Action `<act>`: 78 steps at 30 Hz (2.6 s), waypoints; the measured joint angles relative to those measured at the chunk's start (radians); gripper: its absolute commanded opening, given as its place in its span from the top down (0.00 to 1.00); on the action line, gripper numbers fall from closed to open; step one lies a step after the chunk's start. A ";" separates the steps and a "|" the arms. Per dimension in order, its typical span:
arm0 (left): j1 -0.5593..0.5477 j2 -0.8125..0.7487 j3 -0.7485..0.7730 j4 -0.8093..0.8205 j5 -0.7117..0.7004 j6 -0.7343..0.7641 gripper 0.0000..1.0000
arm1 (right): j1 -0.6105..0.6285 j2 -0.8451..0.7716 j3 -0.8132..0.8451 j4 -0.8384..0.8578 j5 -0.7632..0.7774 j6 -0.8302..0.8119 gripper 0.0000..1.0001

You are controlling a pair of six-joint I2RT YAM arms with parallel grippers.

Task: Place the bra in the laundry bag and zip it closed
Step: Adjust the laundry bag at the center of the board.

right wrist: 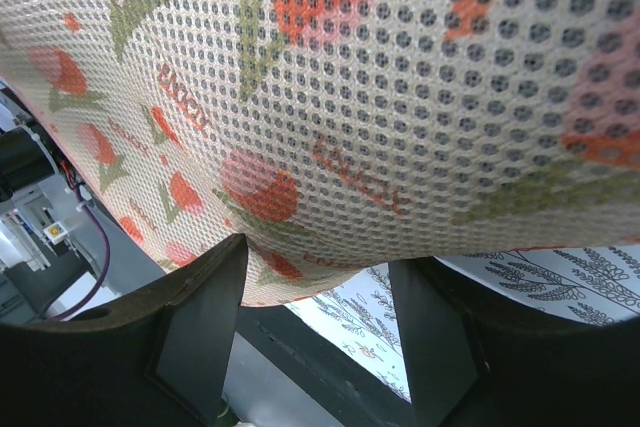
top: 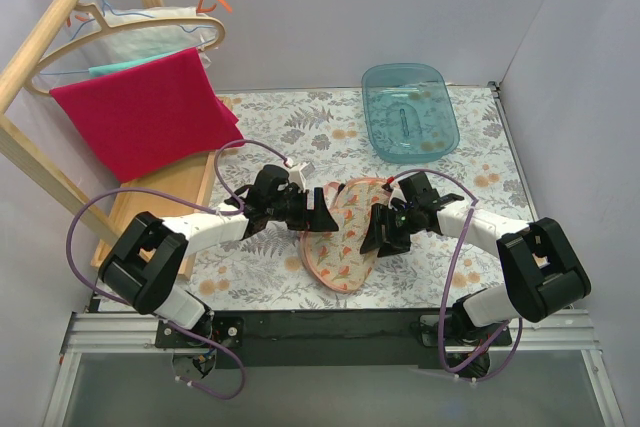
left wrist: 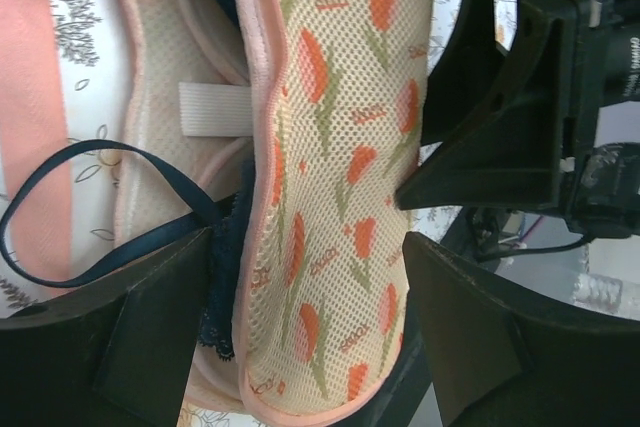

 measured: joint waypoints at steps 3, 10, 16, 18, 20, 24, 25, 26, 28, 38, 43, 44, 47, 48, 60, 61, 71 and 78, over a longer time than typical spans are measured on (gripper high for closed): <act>-0.003 0.000 0.000 0.014 0.040 -0.009 0.33 | 0.000 0.000 0.000 0.000 0.000 0.000 0.33; -0.024 0.034 0.004 0.087 0.174 -0.041 0.39 | 0.006 0.012 0.012 0.000 -0.001 0.000 0.33; -0.041 0.110 0.010 0.158 0.306 -0.082 0.40 | 0.015 0.025 0.024 0.000 0.000 0.000 0.33; -0.041 0.131 0.010 0.190 0.341 -0.101 0.41 | 0.017 0.026 0.028 0.000 0.000 0.000 0.33; -0.041 0.151 0.010 0.229 0.373 -0.126 0.41 | 0.020 0.027 0.031 0.000 0.000 0.000 0.33; -0.041 0.193 0.009 0.354 0.441 -0.198 0.41 | 0.022 0.029 0.035 0.000 0.000 0.000 0.34; -0.041 0.202 0.009 0.379 0.452 -0.211 0.40 | 0.023 0.032 0.037 0.000 0.000 0.000 0.34; -0.041 0.208 0.009 0.393 0.457 -0.220 0.38 | 0.024 0.036 0.038 0.000 0.001 0.000 0.34; -0.041 0.211 0.009 0.399 0.459 -0.226 0.29 | 0.026 0.040 0.039 0.000 0.002 0.000 0.34; -0.042 0.105 0.053 0.074 0.221 -0.056 0.12 | 0.027 0.040 0.039 0.000 0.018 0.001 0.34; -0.042 0.006 0.056 -0.063 0.075 -0.006 0.10 | 0.027 0.040 0.039 0.000 0.026 0.001 0.34; -0.042 -0.013 0.058 -0.086 0.040 0.002 0.09 | 0.027 0.040 0.039 0.000 0.027 0.001 0.34; -0.042 -0.055 0.060 -0.127 -0.031 0.014 0.09 | 0.027 0.040 0.039 -0.001 0.027 0.001 0.34; -0.042 -0.068 0.060 -0.142 -0.057 0.018 0.09 | 0.027 0.040 0.039 -0.001 0.027 0.001 0.34; -0.042 -0.174 0.012 -0.186 -0.339 0.002 0.07 | 0.027 0.040 0.039 -0.001 0.027 0.000 0.34; -0.042 -0.175 0.006 -0.189 -0.364 -0.002 0.07 | 0.027 0.040 0.039 -0.001 0.027 0.000 0.34; -0.041 -0.119 -0.014 -0.183 -0.423 -0.025 0.07 | 0.027 0.040 0.039 -0.001 0.026 0.000 0.34; -0.041 -0.086 -0.014 -0.146 -0.377 -0.024 0.09 | 0.027 0.040 0.039 -0.001 0.026 -0.001 0.34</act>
